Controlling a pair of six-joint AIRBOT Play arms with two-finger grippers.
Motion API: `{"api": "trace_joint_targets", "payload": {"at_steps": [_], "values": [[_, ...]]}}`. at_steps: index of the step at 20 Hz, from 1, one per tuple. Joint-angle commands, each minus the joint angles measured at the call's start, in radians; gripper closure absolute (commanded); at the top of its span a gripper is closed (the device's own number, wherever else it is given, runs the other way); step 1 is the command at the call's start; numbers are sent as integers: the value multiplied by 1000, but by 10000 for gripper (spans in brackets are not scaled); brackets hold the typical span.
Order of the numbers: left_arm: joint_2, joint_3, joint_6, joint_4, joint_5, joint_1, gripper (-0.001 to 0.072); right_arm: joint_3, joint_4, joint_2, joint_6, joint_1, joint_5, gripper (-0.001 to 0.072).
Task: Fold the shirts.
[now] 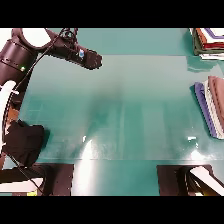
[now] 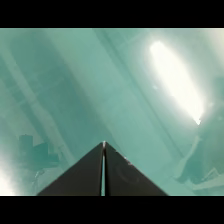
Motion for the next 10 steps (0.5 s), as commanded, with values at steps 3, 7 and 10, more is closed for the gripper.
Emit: {"api": "trace_joint_targets", "payload": {"at_steps": [3, 7, 10], "values": [[0, 0, -7, -3, 4, 0, 686, -8, 243, 14, 1, 366, 5, 239], [0, 0, -7, -3, 52, 0, 685, -7, 253, 14, 1, 764, -60, 281], [0, 0, -7, -3, 94, 0, 685, -7, 250, 14, 1, 994, -120, 683]]}}
